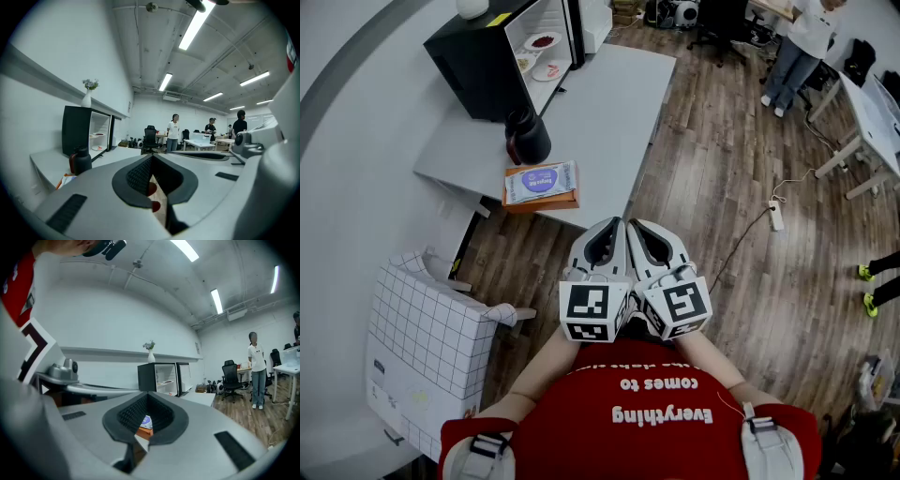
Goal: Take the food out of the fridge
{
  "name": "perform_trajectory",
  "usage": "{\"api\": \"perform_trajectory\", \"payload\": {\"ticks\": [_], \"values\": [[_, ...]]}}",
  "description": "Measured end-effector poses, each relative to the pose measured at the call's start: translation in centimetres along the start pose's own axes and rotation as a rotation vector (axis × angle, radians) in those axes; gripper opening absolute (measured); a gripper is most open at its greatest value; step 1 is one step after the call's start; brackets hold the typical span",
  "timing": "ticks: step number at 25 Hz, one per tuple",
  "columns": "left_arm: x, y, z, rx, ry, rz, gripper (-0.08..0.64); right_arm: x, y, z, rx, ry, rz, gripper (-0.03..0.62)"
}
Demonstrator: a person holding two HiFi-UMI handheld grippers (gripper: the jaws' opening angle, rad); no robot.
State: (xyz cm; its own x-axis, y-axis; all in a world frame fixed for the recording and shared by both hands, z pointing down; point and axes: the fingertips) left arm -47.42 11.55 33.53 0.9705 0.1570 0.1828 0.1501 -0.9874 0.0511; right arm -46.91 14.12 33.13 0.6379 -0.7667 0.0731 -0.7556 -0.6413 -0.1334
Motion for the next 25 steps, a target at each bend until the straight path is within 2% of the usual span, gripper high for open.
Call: {"api": "perform_trajectory", "payload": {"ticks": [8, 18, 23, 25], "values": [[1.1, -1.1, -0.2, 0.005, 0.010, -0.002, 0.006, -0.4, -1.2, -0.5, -0.006, -0.027, 0.025, 0.012], [4.5, -5.1, -0.8, 0.034, 0.013, -0.010, 0.006, -2.1, -6.3, -1.0, 0.010, -0.024, 0.006, 0.012], [7.1, -5.9, -1.5, -0.011, 0.029, 0.001, 0.006, -1.6, -8.9, -1.7, 0.009, 0.001, 0.019, 0.012], [8.3, -6.1, -1.3, -0.006, 0.033, -0.003, 0.006, -1.1, -10.0, -1.6, 0.011, 0.003, 0.014, 0.013]]}}
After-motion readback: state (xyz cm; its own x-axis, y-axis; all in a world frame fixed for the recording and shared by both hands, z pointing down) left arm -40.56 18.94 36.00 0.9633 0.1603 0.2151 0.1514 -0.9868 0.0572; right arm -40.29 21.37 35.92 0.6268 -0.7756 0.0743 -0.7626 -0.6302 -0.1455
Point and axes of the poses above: the fingertips, and each gripper's own axes: x forward along the fingers, y to its left, z out of its top, and after that the axes turned 3 degrees about x, right-handed
